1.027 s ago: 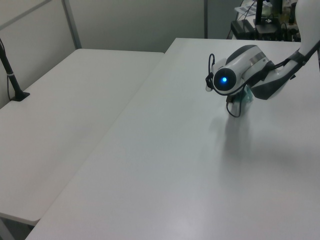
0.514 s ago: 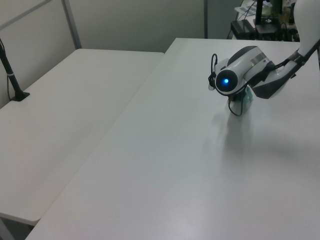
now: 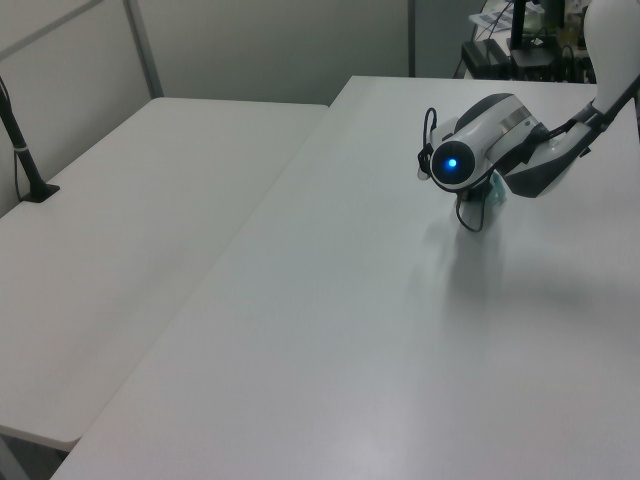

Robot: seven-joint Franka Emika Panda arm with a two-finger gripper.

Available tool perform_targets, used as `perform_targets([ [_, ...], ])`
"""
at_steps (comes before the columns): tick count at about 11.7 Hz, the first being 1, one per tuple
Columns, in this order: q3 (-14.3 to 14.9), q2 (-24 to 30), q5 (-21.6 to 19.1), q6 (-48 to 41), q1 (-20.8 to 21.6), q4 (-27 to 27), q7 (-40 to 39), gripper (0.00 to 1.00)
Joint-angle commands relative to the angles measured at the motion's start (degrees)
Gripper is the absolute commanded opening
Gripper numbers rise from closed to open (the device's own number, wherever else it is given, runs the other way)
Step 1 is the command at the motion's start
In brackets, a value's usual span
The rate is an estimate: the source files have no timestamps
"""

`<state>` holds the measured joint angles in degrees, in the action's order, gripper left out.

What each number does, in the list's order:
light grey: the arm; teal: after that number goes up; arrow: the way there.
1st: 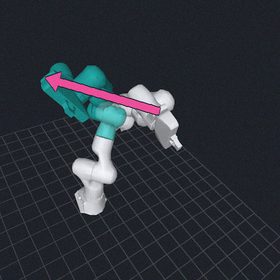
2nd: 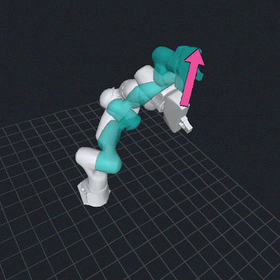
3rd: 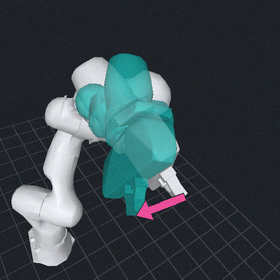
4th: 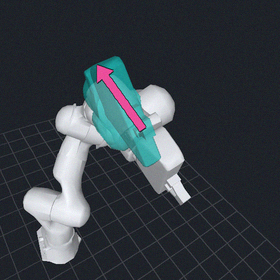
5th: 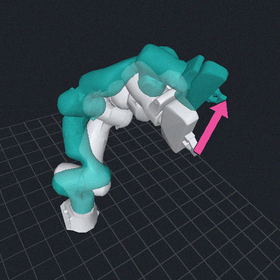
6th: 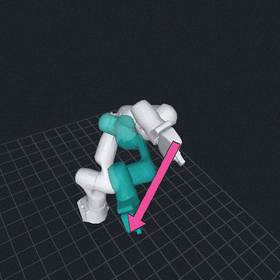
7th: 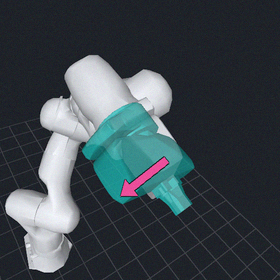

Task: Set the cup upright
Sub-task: 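Close the gripper on the cup's rim and lift it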

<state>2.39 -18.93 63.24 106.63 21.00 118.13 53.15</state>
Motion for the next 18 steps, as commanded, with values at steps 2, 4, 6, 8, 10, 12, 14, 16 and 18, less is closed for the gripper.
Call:
perform_targets([
  [2, 0.3, 0.5, 2.4, 1.7, 0.1, 2.0, 1.8, 0.00],
  [4, 0.3, 0.5, 2.3, 1.7, 0.0, 2.0, 1.9, 0.00],
  [6, 0.3, 0.8, 2.3, 1.7, 0.1, 1.9, 1.8, 0.00],
  [8, 0.3, 1.9, 1.4, 1.8, 0.1, 1.4, 1.4, 0.00],
  [10, 0.3, 4.1, -0.2, 1.9, 0.1, 0.5, 0.5, 0.00],
  [12, 0.3, 5.9, -5.8, 2.9, 0.1, -1.7, -4.3, 0.00],
  [14, 0.5, 7.5, -9.1, 3.4, 0.0, -3.1, -6.2, 0.00],
  [16, 0.7, 9.6, -15.3, 10.0, -0.1, -3.2, -6.1, 0.00],
  [18, 0.7, 10.9, -22.1, 13.8, -0.4, -3.2, -7.4, 0.00],
])
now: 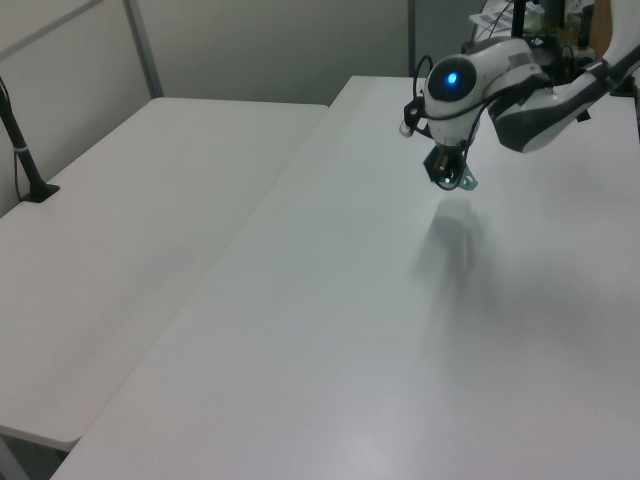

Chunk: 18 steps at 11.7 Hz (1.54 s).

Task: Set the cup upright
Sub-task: 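Rotate the held cup upright and lower it onto the table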

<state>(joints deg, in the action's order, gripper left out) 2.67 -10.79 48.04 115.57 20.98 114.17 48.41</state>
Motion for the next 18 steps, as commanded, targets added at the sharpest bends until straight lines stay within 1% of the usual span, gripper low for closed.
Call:
perform_targets([
  [1, 0.4, 3.6, -13.5, 7.0, -0.4, 0.8, -5.7, 0.00],
  [2, 0.4, 4.7, -20.4, 7.3, -0.4, 0.8, -9.9, 0.00],
  [3, 0.5, 6.1, -28.1, 7.3, -0.5, 0.8, -14.9, 0.00],
  [4, 1.1, 7.5, -35.7, 7.3, -1.1, 0.7, -19.5, 0.00],
  [5, 2.3, 8.8, -41.7, 7.3, -1.1, 0.8, -23.4, 0.00],
  [6, 3.0, 8.9, -45.4, 7.4, -1.1, 0.9, -25.3, 0.00],
  [7, 3.4, 8.3, -47.7, 8.5, -1.2, 1.2, -25.4, 0.00],
  [8, 3.7, 7.7, -49.9, 12.9, -1.5, 2.5, -25.3, 0.00],
  [9, 3.7, 6.2, -51.1, 16.6, -1.7, 3.9, -25.3, 0.00],
  [10, 3.7, 4.7, -51.2, 17.9, -1.8, 4.3, -25.0, 0.00],
  [11, 3.7, 3.8, -51.4, 18.9, -2.6, 4.6, -24.9, 0.00],
  [13, 3.7, 3.2, -51.5, 21.2, -2.7, 5.7, -24.9, 0.00],
  [17, 3.7, 1.8, -51.5, 21.3, -3.4, 5.5, -25.1, 0.00],
  [18, 3.7, 1.8, -51.5, 20.8, -3.6, 5.5, -24.7, 0.24],
])
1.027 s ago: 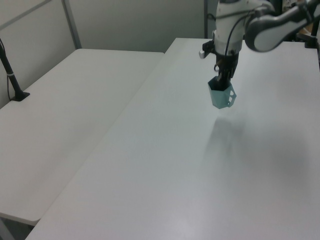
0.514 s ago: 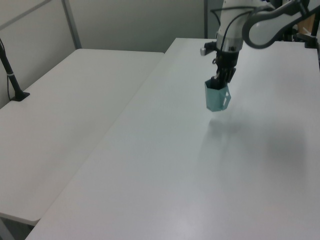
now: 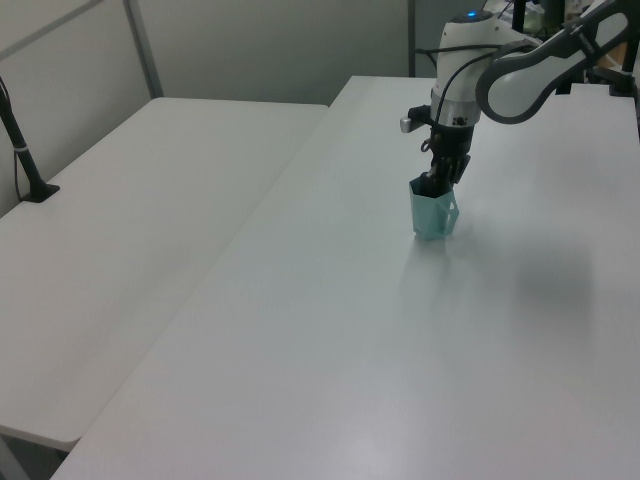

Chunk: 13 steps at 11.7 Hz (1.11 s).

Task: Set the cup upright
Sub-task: 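Rotate the held cup upright and lower it onto the table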

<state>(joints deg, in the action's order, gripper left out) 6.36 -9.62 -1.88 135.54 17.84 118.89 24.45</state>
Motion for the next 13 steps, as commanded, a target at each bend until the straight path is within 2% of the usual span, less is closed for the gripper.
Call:
perform_targets([
  [1, 0.0, 0.7, -1.5, 0.7, -0.6, 0.6, -0.5, 0.36],
  [3, 0.0, 0.7, -1.5, 0.6, -0.6, 0.5, -0.4, 0.41],
  [4, 0.0, 0.9, -1.5, 0.5, -0.6, 0.5, -0.4, 0.49],
  [5, 0.0, 1.2, -1.5, 0.3, -0.6, 0.4, -0.4, 0.64],
  [6, 0.0, 1.6, -1.5, 0.3, -0.5, 0.3, -1.0, 1.00],
  [11, 0.1, 5.9, -0.8, -6.2, -0.4, -4.9, -1.8, 1.00],
  [13, 0.5, 10.1, -0.8, -6.5, -1.2, -7.3, -1.7, 1.00],
])
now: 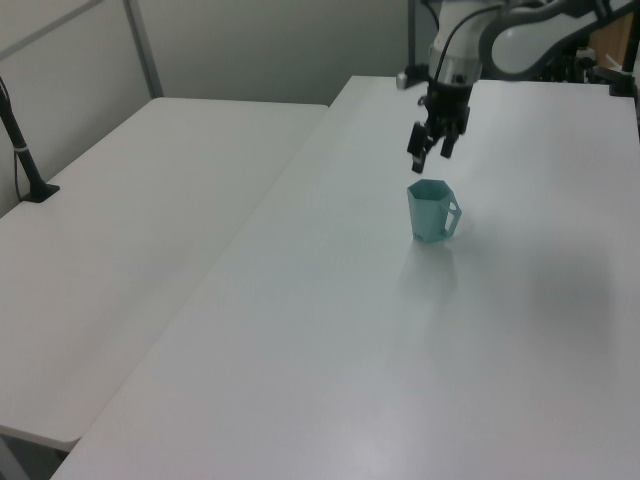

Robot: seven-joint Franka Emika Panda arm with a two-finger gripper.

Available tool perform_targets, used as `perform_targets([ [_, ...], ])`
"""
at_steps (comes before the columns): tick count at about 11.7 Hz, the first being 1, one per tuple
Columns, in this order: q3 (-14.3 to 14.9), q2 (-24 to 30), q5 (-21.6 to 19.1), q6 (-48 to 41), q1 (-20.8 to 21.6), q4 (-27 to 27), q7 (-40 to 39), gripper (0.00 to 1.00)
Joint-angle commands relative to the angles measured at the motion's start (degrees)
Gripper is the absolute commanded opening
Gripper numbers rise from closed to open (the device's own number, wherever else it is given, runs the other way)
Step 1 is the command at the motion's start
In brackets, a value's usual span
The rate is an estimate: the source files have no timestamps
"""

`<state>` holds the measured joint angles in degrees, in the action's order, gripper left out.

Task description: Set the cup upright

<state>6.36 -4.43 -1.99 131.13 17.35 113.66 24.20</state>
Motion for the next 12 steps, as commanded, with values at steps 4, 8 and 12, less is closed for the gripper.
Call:
perform_targets([
  [4, 3.5, 10.4, -3.4, -25.8, -6.8, -10.3, -24.6, 1.00],
  [8, 3.7, 11.3, -2.0, -35.3, -9.2, -15.3, -31.3, 1.00],
  [12, 3.6, 11.8, -2.0, -35.9, -8.6, -15.2, -30.9, 1.00],
])
